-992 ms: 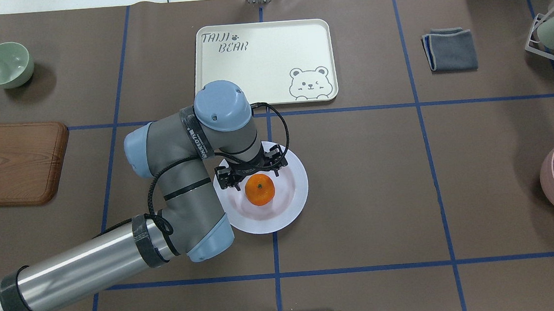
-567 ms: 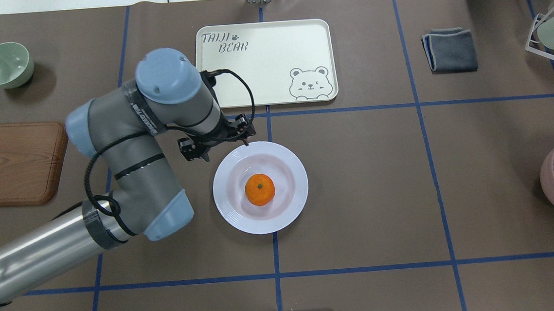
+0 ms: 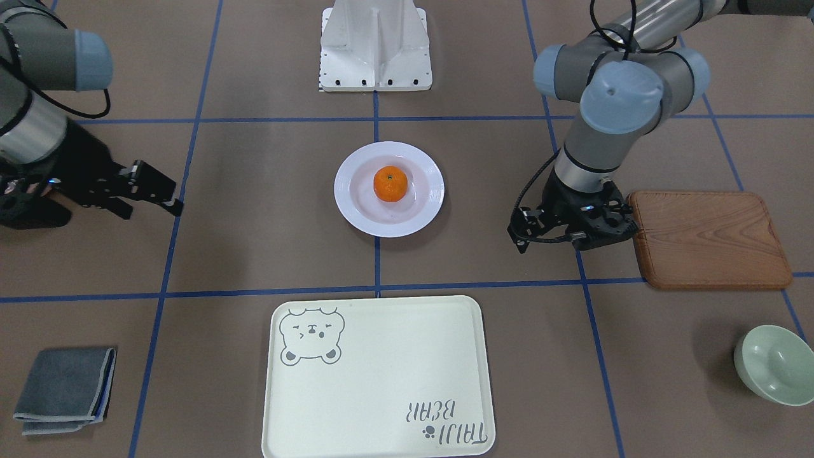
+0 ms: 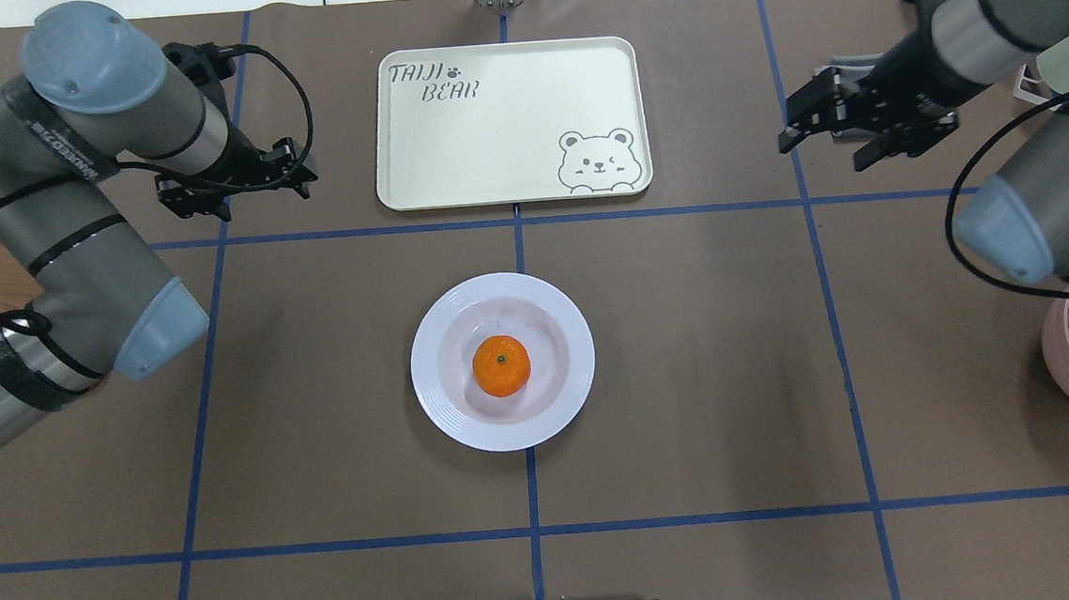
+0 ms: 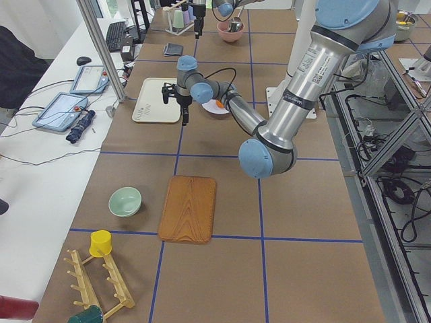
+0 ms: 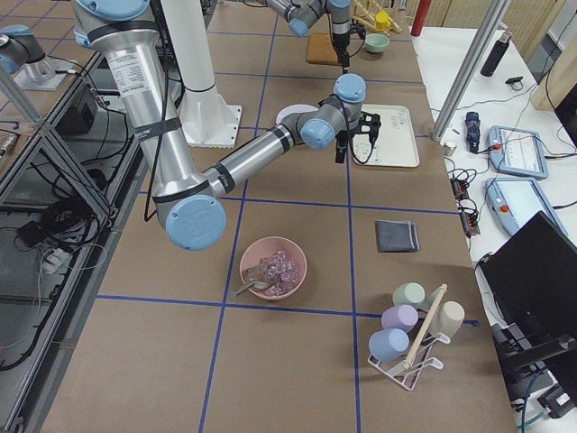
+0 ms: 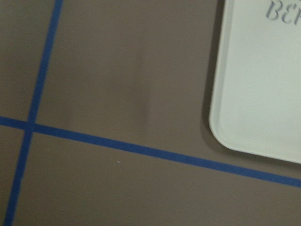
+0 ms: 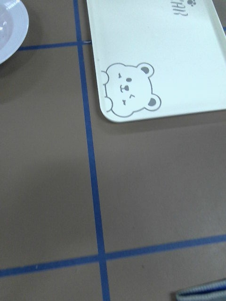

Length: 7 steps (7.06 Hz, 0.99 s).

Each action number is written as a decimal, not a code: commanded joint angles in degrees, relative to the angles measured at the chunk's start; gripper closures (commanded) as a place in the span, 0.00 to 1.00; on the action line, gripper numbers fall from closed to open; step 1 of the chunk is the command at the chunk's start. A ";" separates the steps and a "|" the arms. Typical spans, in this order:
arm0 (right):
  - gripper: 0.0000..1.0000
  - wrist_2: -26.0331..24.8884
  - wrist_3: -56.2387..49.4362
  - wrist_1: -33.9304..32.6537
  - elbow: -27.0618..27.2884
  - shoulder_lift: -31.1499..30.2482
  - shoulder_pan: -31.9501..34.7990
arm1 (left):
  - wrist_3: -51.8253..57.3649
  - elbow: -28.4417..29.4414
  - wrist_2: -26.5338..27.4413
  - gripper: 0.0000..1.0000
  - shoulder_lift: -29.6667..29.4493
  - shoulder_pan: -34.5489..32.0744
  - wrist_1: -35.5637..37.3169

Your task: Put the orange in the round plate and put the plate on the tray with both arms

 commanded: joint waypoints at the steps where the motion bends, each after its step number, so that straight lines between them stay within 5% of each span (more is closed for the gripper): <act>1: 0.00 -13.11 16.22 20.22 -4.25 0.34 -11.35 | 0.86 1.16 4.55 0.01 1.01 -2.28 -0.10; 2: 0.00 -16.83 21.15 28.14 -6.80 0.34 -14.53 | 1.99 -0.22 6.77 0.01 3.10 -2.37 -0.19; 4: 0.00 -26.75 26.98 40.82 -11.64 0.51 -21.30 | 18.63 -1.46 2.87 0.01 6.79 -5.70 -0.19; 6: 0.00 -33.10 27.35 42.01 -12.18 1.74 -26.06 | 22.80 -1.99 -5.92 0.01 8.30 -7.64 0.25; 7: 0.00 -33.74 29.18 45.58 -13.58 2.18 -26.51 | 23.79 -1.99 -6.04 0.01 8.74 -8.08 0.34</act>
